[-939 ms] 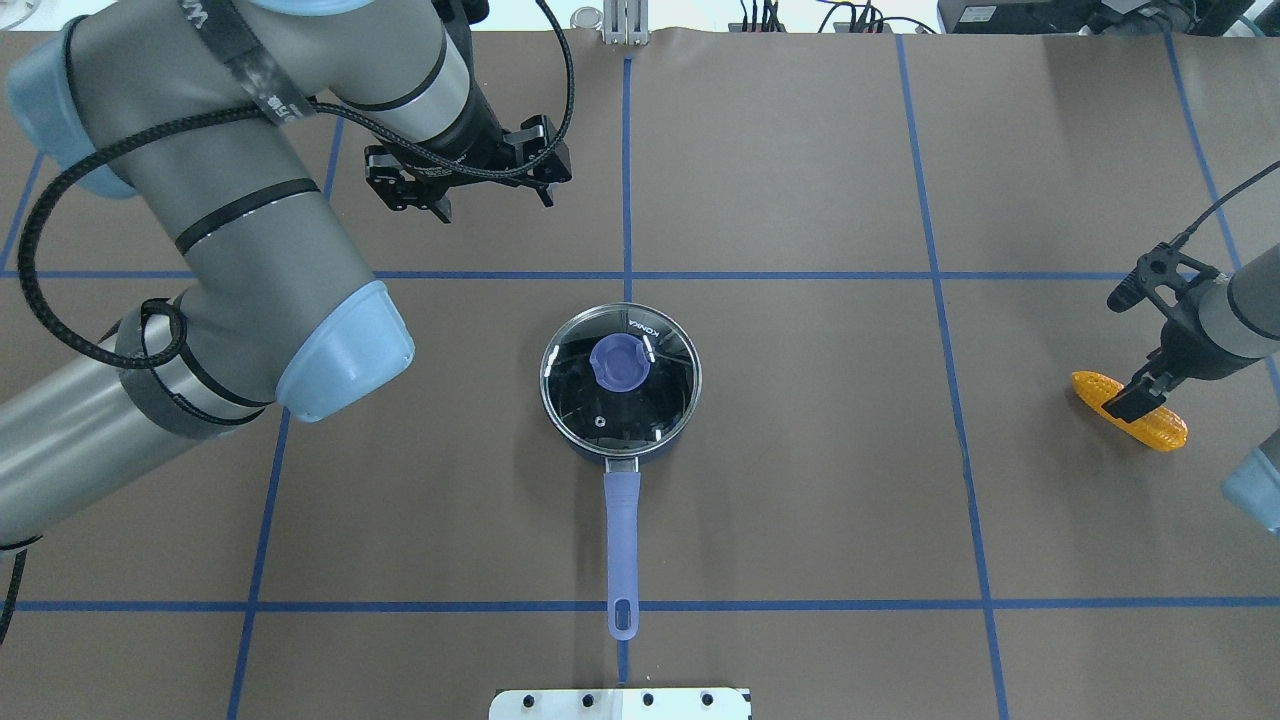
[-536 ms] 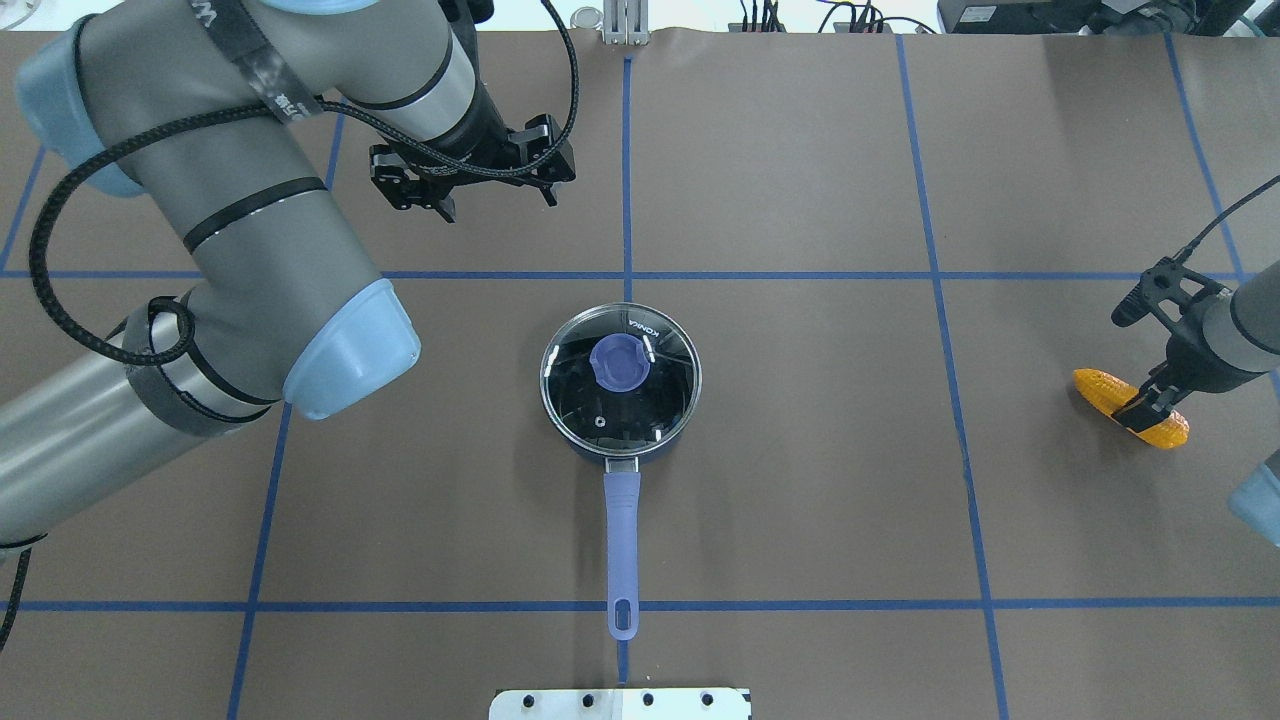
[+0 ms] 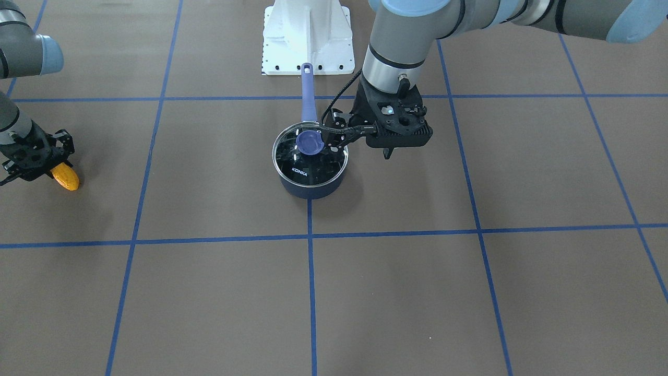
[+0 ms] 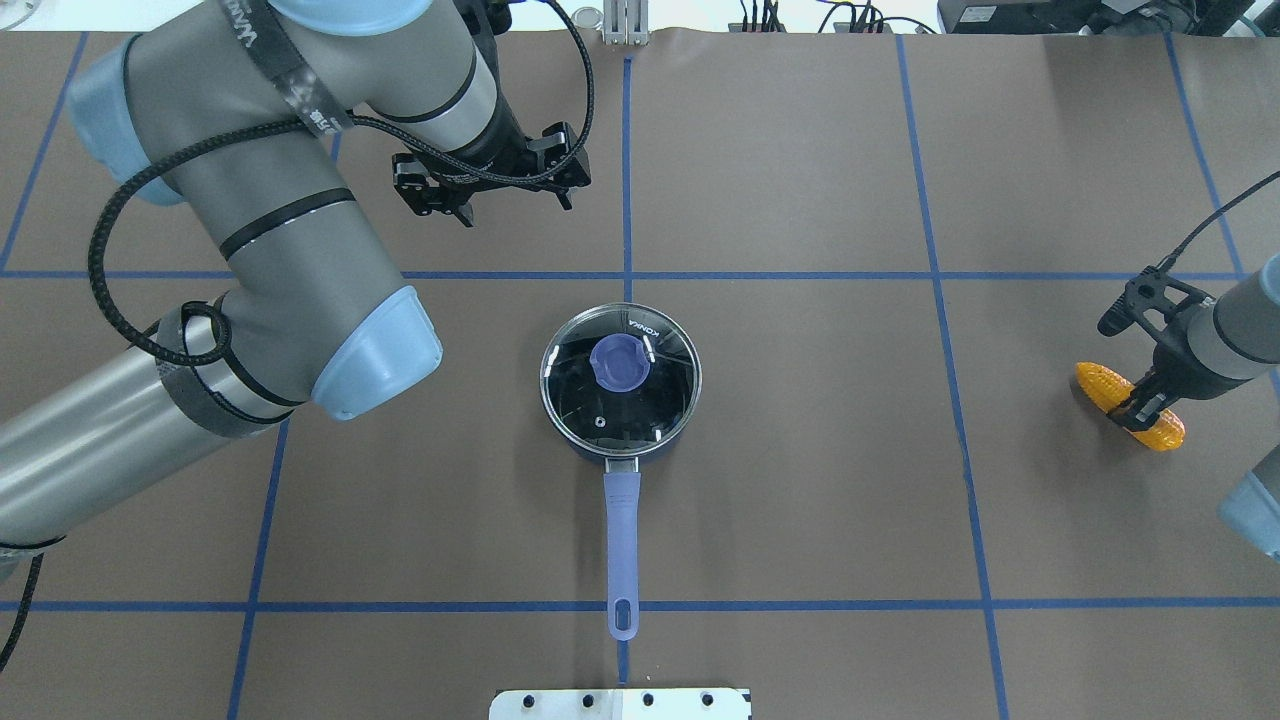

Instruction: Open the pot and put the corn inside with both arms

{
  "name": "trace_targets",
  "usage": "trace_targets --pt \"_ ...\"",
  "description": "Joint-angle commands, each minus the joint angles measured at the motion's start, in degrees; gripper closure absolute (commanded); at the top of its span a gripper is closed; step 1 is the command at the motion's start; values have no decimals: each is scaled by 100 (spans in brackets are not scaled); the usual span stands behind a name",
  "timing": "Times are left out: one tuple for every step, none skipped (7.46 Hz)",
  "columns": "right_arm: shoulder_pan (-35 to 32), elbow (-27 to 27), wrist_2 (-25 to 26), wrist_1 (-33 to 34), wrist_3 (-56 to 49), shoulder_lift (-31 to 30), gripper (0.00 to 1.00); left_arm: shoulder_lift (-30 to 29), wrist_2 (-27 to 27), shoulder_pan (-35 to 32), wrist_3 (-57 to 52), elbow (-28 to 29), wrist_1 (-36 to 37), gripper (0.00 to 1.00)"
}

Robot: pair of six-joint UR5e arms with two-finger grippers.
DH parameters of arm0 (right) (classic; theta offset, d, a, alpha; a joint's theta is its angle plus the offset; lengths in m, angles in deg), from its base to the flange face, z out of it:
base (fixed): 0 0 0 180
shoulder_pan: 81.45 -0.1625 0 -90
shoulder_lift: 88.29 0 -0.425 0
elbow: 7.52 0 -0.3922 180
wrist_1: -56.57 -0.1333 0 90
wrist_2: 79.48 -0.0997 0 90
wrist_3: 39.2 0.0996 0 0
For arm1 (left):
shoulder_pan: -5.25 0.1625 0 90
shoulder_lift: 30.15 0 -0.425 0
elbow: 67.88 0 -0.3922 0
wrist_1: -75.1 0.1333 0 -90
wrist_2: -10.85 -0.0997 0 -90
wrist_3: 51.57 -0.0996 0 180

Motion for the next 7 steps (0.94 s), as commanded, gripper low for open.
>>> trace_targets --pt "-7 85 -143 40 -6 34 56 -13 -25 29 58 3 -21 3" --pt "-146 112 -362 75 -15 34 56 -39 -34 116 154 3 -21 3" --pt "-383 94 -686 84 -15 61 56 -39 -242 265 190 3 -12 3" --pt "-716 103 -1055 319 -15 217 56 -57 -497 562 312 21 -12 3" --pt "-1024 138 -1146 870 -15 567 56 -109 -639 687 383 47 -12 3" --pt "-1244 173 -1155 1319 -15 910 55 -110 -684 828 392 65 -3 3" --pt "-1342 165 -1164 1541 -15 1087 56 -127 -919 986 401 152 -12 3"
